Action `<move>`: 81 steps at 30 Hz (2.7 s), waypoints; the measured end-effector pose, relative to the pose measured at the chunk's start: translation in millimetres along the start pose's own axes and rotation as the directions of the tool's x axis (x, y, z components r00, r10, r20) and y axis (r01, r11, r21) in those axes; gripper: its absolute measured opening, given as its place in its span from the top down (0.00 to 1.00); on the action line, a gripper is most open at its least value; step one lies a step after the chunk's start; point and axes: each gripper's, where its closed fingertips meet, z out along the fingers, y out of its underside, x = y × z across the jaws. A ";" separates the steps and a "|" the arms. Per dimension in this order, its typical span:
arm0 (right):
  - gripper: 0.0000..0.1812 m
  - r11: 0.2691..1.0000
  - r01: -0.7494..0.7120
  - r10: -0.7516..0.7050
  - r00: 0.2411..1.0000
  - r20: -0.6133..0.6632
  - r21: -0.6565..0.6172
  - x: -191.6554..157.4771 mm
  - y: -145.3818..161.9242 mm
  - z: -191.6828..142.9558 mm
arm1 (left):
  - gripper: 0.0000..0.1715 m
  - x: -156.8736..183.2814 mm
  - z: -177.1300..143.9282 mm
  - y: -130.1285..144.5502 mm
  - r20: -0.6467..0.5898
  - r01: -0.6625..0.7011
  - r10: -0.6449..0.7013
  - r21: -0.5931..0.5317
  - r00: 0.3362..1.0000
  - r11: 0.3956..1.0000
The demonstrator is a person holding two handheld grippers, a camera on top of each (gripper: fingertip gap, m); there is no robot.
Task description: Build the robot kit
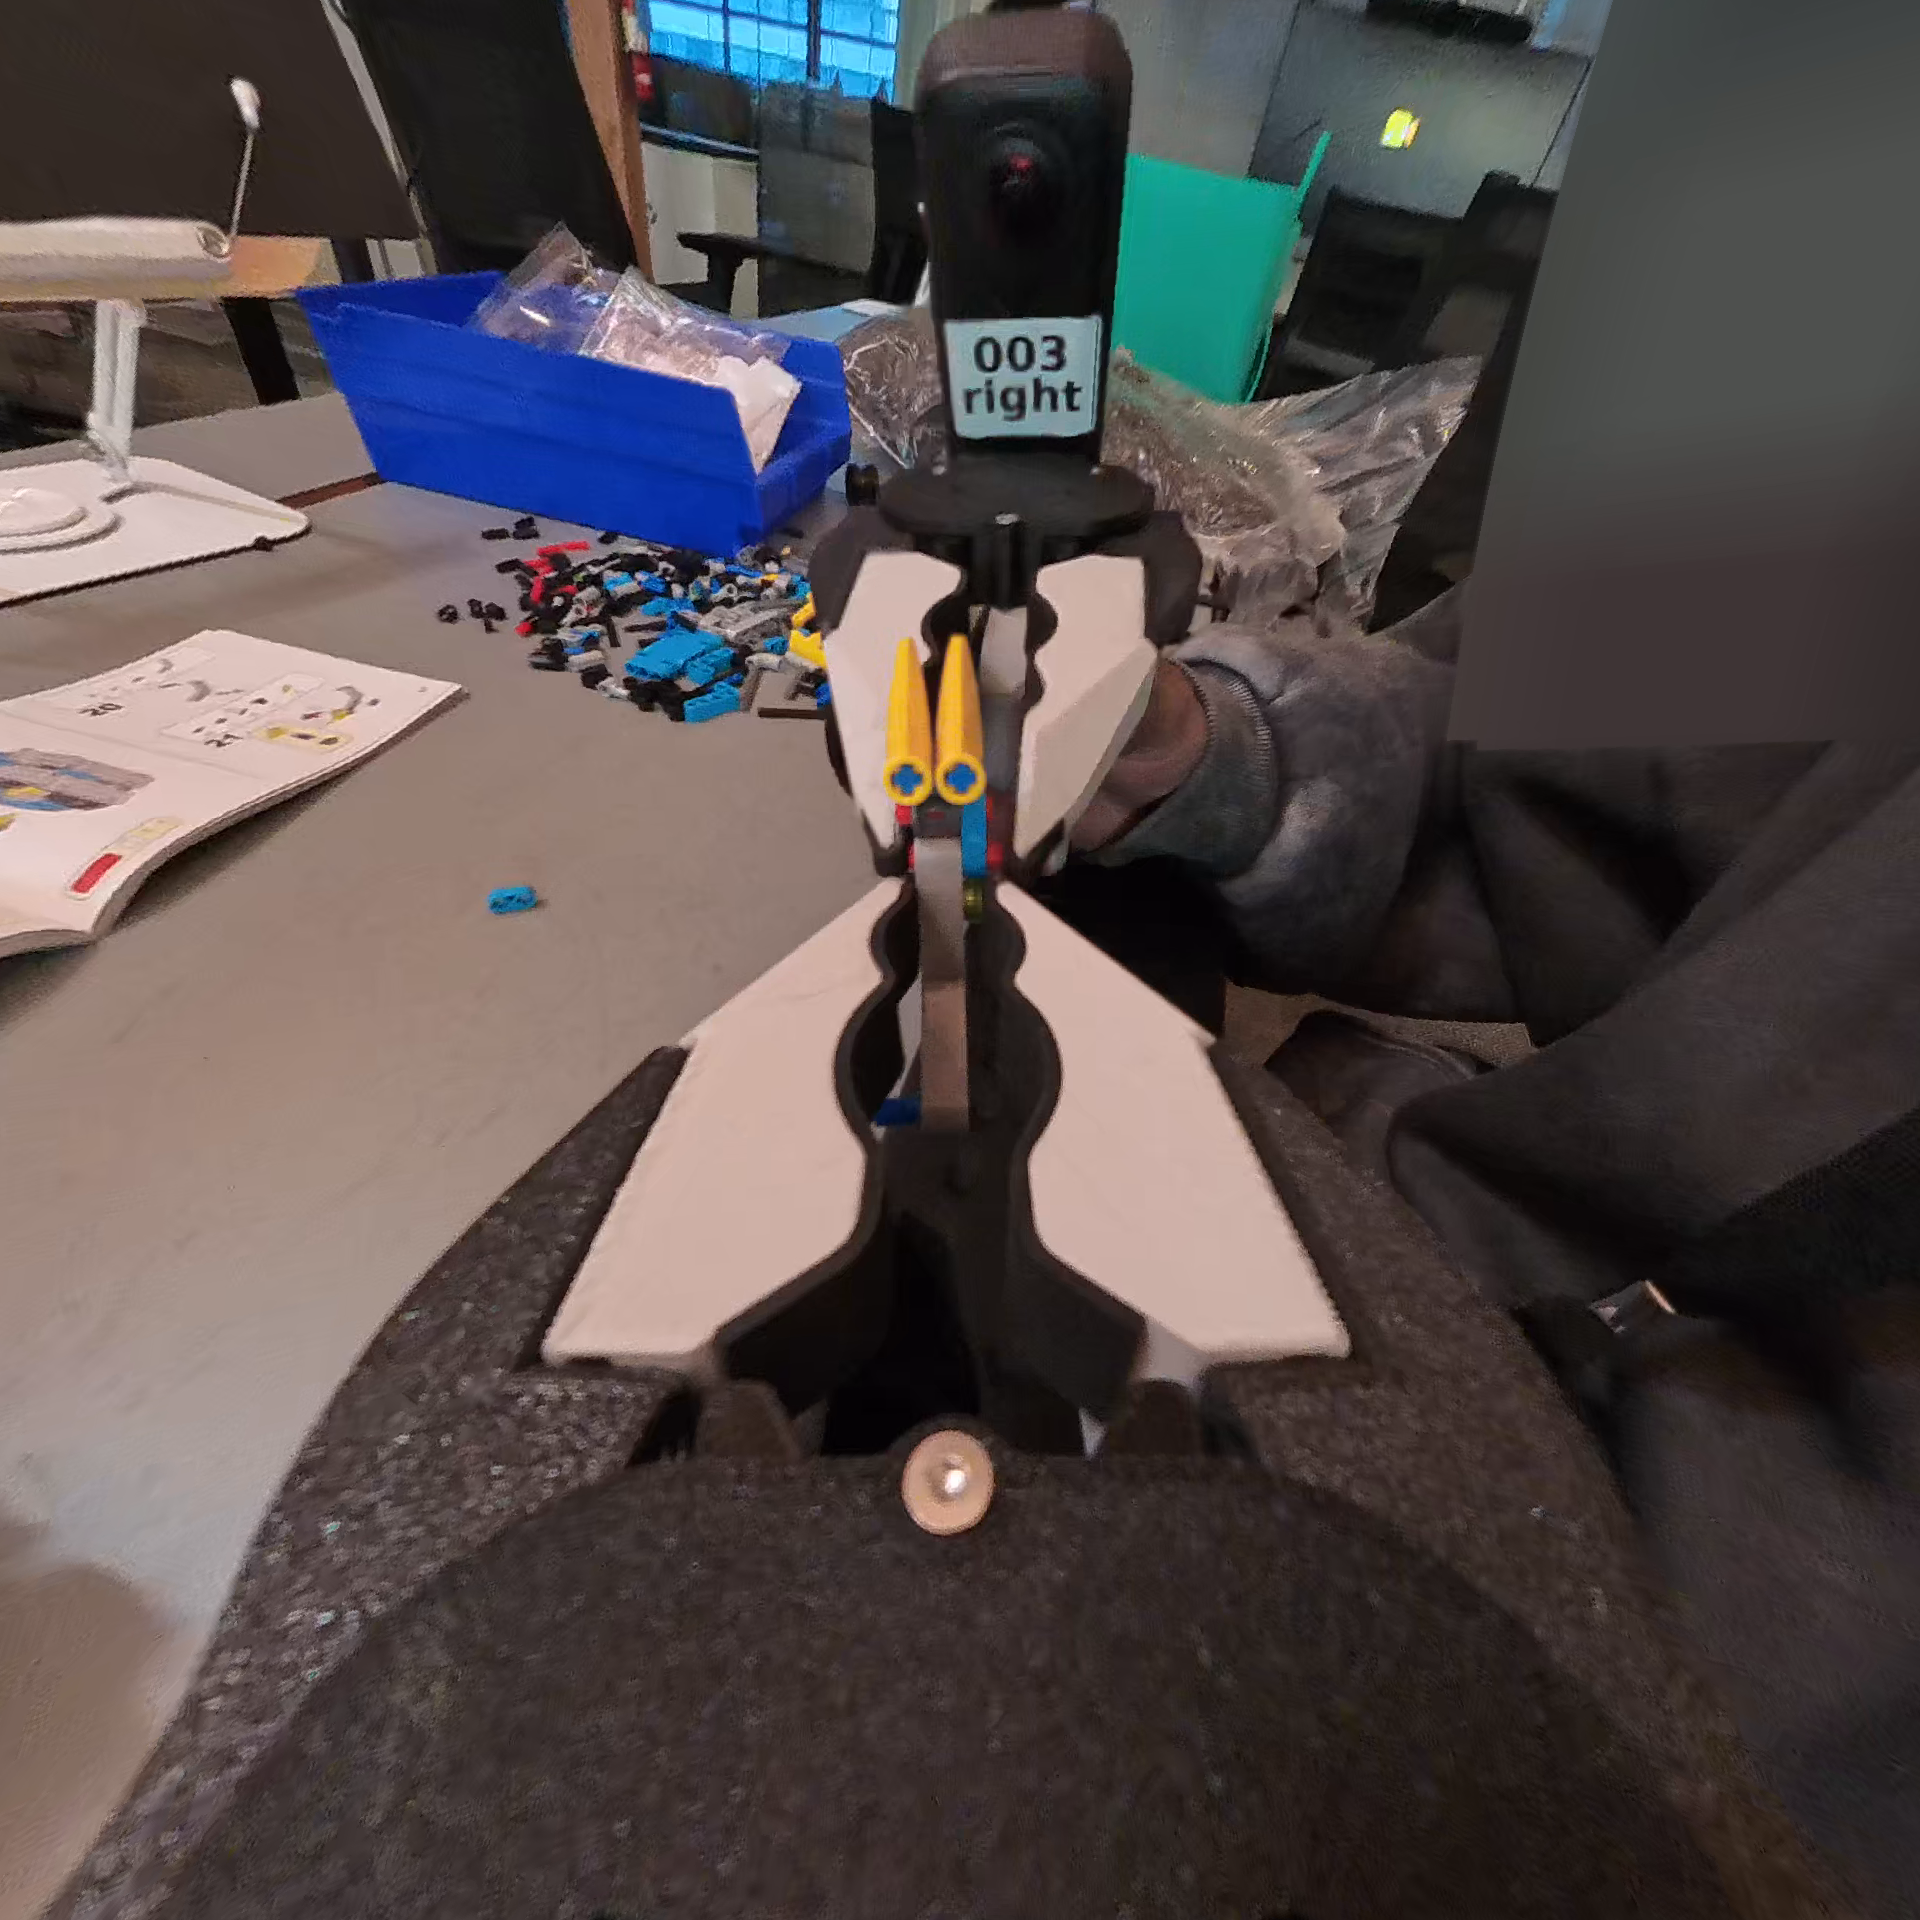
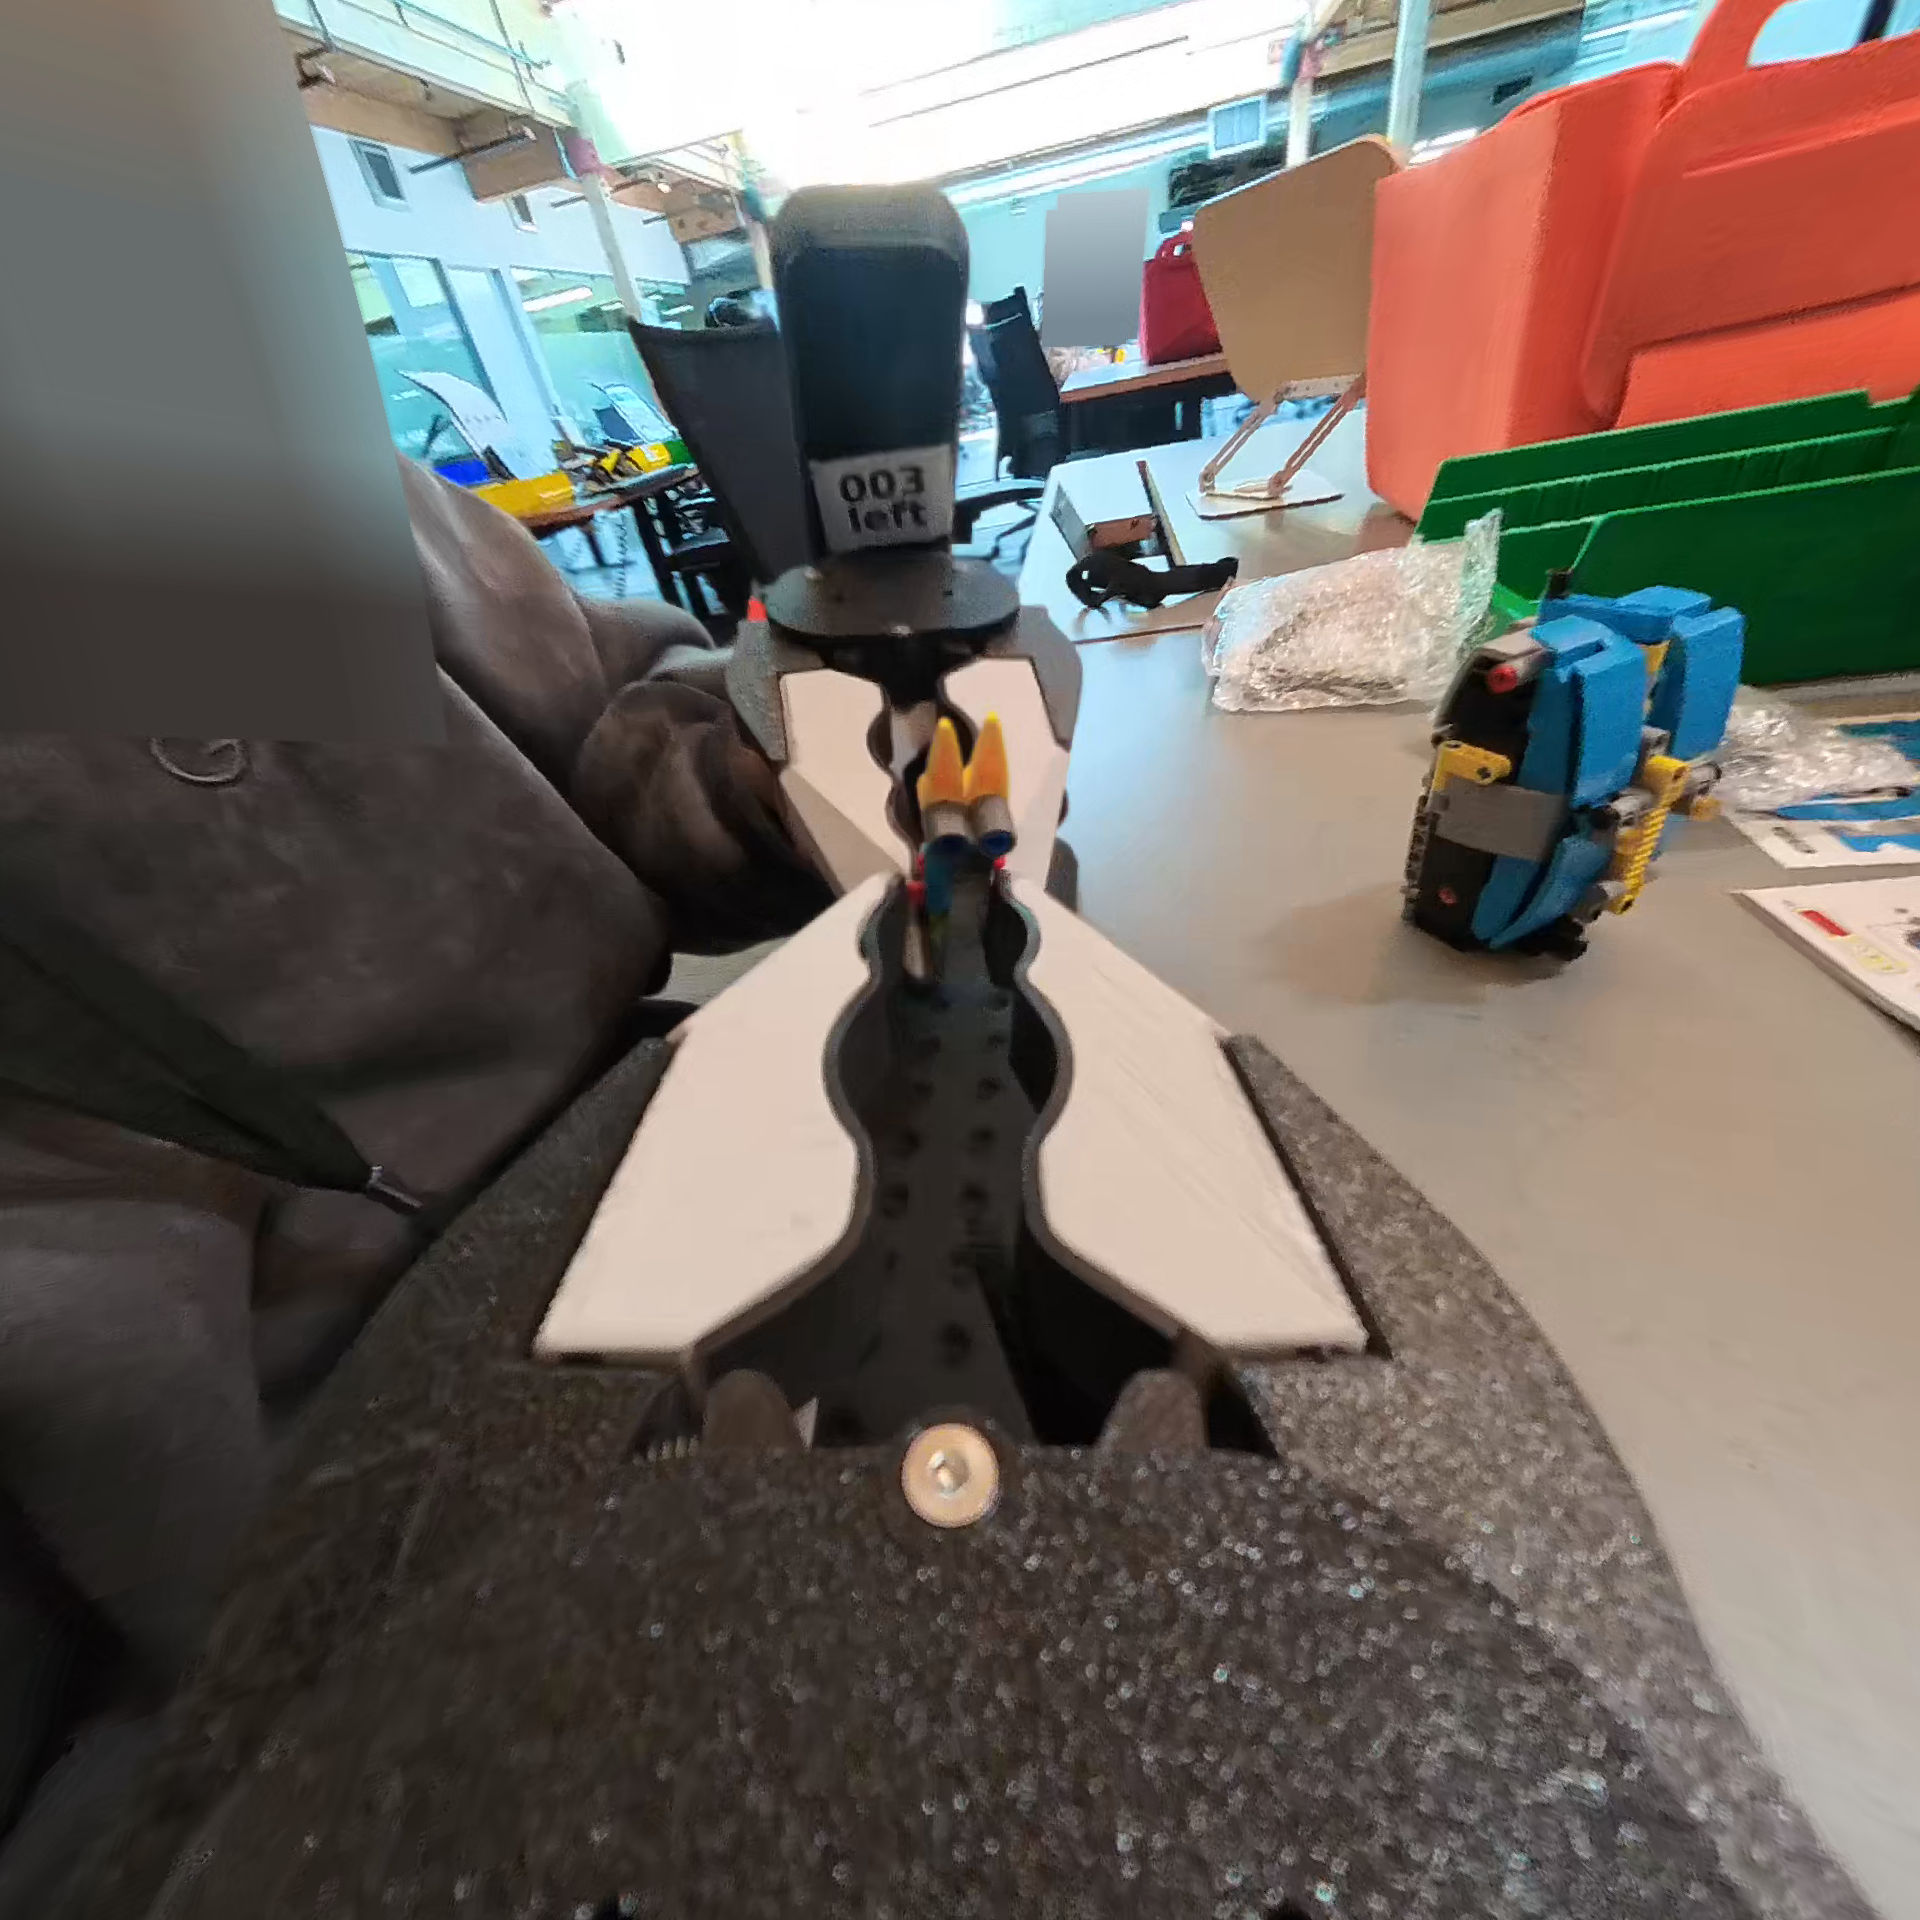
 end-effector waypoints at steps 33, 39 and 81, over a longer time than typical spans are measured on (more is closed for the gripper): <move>0.93 0.999 0.048 -0.052 0.985 -0.167 -0.023 37.7 3.1 -5.9 | 0.94 -40.7 9.1 1.5 0.234 -0.123 0.107 0.055 0.966 0.991; 1.00 0.998 0.057 -0.067 0.883 -0.464 -0.036 59.7 0.8 -18.6 | 0.94 -67.2 7.2 7.1 0.455 -0.185 0.186 -0.047 0.871 0.982; 0.91 0.992 0.099 -0.123 0.837 -0.534 -0.073 69.0 0.9 -3.9 | 0.94 -84.6 3.7 5.3 0.578 -0.180 0.189 -0.074 0.794 0.981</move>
